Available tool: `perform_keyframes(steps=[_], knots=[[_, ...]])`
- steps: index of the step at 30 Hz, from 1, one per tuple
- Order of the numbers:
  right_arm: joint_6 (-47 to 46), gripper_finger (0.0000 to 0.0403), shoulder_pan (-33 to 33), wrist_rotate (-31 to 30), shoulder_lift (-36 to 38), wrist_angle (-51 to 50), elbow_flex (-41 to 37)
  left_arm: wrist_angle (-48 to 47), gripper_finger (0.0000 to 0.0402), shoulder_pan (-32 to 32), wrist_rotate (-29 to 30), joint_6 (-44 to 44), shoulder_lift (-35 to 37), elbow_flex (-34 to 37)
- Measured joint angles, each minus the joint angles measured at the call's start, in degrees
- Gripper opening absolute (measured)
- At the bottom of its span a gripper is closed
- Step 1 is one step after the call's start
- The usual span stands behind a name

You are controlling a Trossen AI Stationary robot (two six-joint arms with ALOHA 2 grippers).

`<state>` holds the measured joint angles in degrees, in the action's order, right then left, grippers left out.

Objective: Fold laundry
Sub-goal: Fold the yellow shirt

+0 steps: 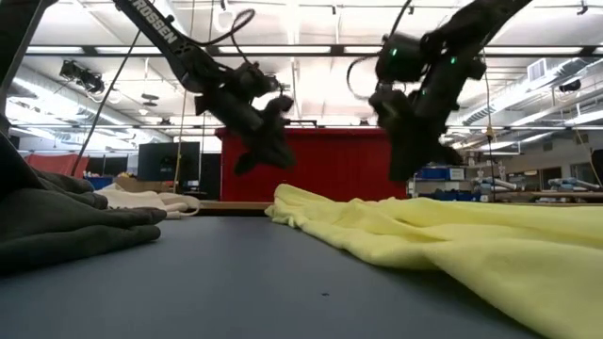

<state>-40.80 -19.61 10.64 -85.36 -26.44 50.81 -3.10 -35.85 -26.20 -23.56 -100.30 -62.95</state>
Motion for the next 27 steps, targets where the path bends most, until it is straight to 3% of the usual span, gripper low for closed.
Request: perform_keyframes(steps=[6, 15, 21, 27], knots=[[-5.65, 0.0139, -1.27, -2.52, 1.92, 0.10, 0.04, -0.83, 0.0096, 0.04, -2.22, 0.70, -2.33, -2.90], [-11.96, 0.0201, -0.27, -1.10, -7.97, 6.15, 0.04, -6.75, 0.0216, -0.60, -2.53, 2.81, -6.78, -6.01], [-15.09, 0.0173, 0.41, -0.47, -11.76, 8.62, 0.07, -7.50, 0.0229, -1.17, -2.58, 5.42, -6.65, -6.09], [-14.06, 0.0090, 0.49, -0.37, -12.62, 8.21, 0.09, -8.33, 0.0204, -1.89, -2.33, 7.33, -6.68, -6.06]])
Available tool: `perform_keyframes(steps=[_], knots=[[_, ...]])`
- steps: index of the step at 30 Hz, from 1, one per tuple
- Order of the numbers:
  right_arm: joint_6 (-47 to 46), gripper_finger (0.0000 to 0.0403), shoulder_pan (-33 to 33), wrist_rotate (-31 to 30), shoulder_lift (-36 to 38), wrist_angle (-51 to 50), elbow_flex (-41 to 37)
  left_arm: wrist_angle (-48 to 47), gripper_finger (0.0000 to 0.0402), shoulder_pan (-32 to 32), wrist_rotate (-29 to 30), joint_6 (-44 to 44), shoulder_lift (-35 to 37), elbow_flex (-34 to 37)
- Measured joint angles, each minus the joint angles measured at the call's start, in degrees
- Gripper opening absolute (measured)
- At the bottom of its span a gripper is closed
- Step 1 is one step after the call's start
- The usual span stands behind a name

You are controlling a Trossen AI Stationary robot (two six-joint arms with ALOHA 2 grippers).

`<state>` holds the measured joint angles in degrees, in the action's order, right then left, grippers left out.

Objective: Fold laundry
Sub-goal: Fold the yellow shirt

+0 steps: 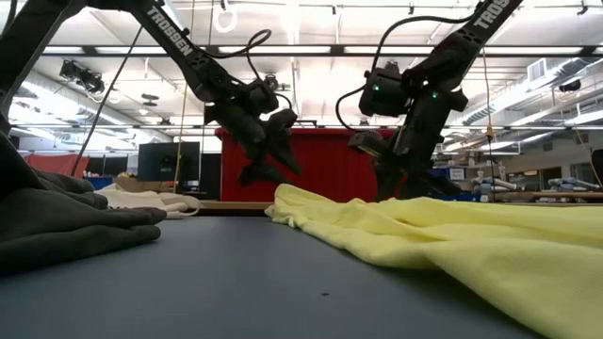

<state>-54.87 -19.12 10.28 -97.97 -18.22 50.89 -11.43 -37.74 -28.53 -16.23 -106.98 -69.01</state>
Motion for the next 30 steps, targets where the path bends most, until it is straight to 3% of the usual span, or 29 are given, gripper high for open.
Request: perform_keyframes(steps=[4, 9, 20, 30], knots=[[2.15, 0.0014, 0.35, 0.25, 0.83, 0.12, 0.00, 0.31, 0.0184, 0.35, 0.10, 0.14, 0.00, 0.00], [1.94, 0.0009, 0.84, 0.53, 1.90, -0.16, 0.00, 1.10, 0.0182, 1.79, 2.21, 0.57, -0.21, 0.00], [1.97, 0.0003, 2.56, 1.26, 4.33, -1.05, 0.00, 5.88, 0.0221, 1.51, 4.61, -4.04, -5.42, 0.04], [2.47, 0.0001, 2.47, 0.05, 4.33, -1.23, 0.00, 8.21, 0.0123, 2.59, 1.74, -1.86, -5.57, 0.02]])
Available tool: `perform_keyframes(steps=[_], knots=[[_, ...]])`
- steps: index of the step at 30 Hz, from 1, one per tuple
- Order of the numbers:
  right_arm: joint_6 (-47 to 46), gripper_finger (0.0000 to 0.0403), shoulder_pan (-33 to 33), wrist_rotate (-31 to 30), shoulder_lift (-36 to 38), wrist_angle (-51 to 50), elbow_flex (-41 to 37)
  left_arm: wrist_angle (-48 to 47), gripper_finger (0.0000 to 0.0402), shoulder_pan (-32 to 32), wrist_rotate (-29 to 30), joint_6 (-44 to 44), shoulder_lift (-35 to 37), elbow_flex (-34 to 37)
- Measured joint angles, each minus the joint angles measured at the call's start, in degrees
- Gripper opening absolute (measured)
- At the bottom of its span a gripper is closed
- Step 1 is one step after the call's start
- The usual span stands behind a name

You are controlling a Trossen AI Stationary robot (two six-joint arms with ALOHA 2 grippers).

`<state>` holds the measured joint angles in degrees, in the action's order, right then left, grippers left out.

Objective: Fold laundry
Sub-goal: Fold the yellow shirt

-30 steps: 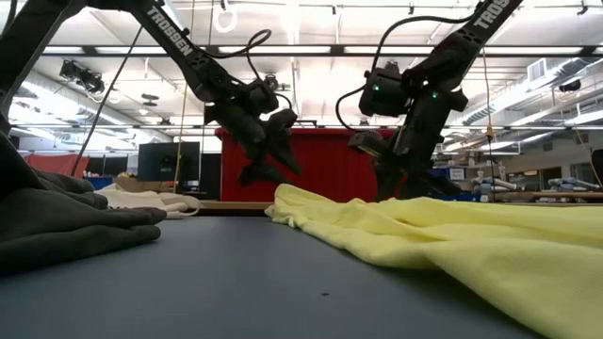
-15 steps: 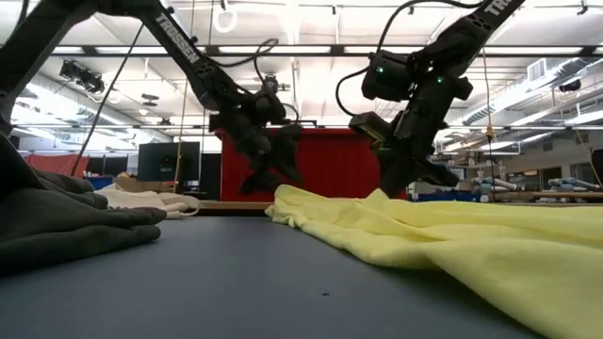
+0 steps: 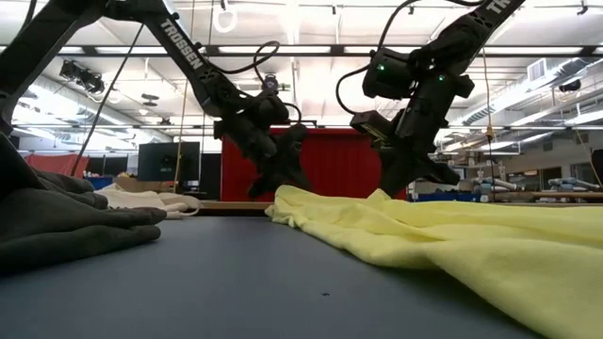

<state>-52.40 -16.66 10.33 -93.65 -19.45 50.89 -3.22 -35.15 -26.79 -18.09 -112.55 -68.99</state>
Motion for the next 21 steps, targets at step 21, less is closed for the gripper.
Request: perform_keyframes(steps=[21], knots=[[1.40, 0.0000, -0.01, -1.26, 0.00, -0.36, 0.00, -0.67, 0.0169, 0.41, 3.30, 0.31, -2.19, 0.00]])
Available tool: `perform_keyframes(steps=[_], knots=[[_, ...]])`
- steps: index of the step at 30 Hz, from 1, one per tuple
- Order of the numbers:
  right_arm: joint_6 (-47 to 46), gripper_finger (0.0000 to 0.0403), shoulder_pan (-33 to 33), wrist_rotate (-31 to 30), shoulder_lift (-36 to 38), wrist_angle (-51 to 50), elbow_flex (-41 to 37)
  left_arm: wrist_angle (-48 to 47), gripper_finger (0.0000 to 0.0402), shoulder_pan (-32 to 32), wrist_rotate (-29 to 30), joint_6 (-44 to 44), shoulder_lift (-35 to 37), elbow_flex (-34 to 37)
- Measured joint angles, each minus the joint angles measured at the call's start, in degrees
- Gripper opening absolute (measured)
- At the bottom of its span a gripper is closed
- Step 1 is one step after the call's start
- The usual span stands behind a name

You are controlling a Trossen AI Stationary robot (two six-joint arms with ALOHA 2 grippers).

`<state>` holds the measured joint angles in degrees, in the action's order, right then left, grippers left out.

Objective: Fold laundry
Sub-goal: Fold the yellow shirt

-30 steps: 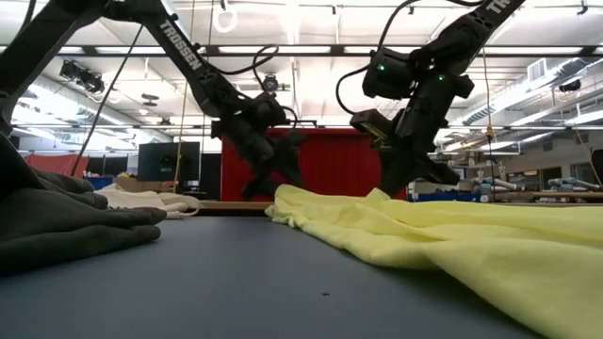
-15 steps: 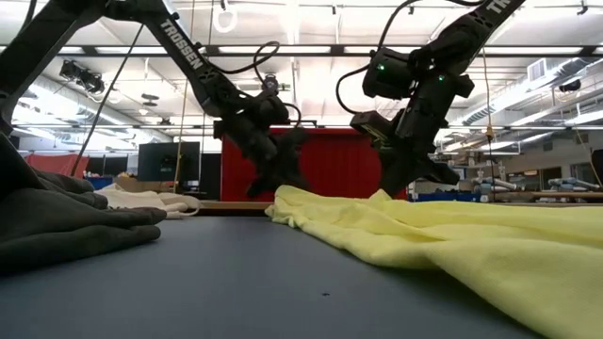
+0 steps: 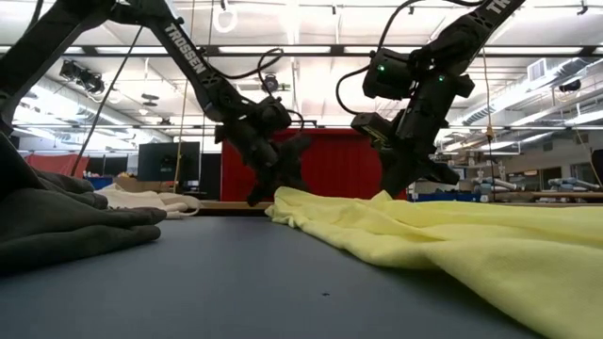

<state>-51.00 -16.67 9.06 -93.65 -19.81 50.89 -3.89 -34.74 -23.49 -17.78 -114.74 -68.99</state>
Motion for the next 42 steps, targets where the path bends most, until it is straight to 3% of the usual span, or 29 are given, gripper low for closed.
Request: perform_keyframes(steps=[5, 12, 15, 21, 28, 34, 37, 42], knots=[[-0.07, 0.0000, 0.00, 0.41, 0.00, -0.21, 0.00, 1.23, 0.0129, -0.09, 0.02, -0.17, -0.41, 0.00], [-2.33, 0.0000, 0.98, 0.45, 0.85, -1.49, 0.00, 6.50, 0.0012, -0.03, -3.67, 0.70, 2.98, 0.00], [-4.67, 0.0000, 2.59, -0.93, 3.56, -1.49, 0.00, 10.87, 0.0009, 0.78, -6.51, 2.67, 5.12, -0.11], [-9.77, 0.0000, 5.59, -3.70, 9.95, -7.48, 0.07, 15.85, 0.0003, 4.22, -6.64, 3.92, 4.96, -0.09], [-10.81, 0.0001, 7.80, -4.27, 7.62, -13.51, 0.07, 21.40, 0.0002, 8.06, 0.57, 4.01, 0.76, -0.03], [-7.16, 0.0053, 6.17, -5.89, 2.87, -12.39, 0.02, 22.77, 0.0046, 8.11, 10.23, 4.36, -0.48, 0.00], [-5.99, 0.0093, 4.51, -5.02, 2.75, -12.52, 0.02, 22.53, 0.0095, 6.86, 10.07, 1.69, 0.26, -0.02], [-6.00, 0.0139, 3.48, -1.23, 4.68, -12.07, 0.02, 21.02, 0.0178, 4.23, 3.64, -2.47, 2.97, -0.02]])
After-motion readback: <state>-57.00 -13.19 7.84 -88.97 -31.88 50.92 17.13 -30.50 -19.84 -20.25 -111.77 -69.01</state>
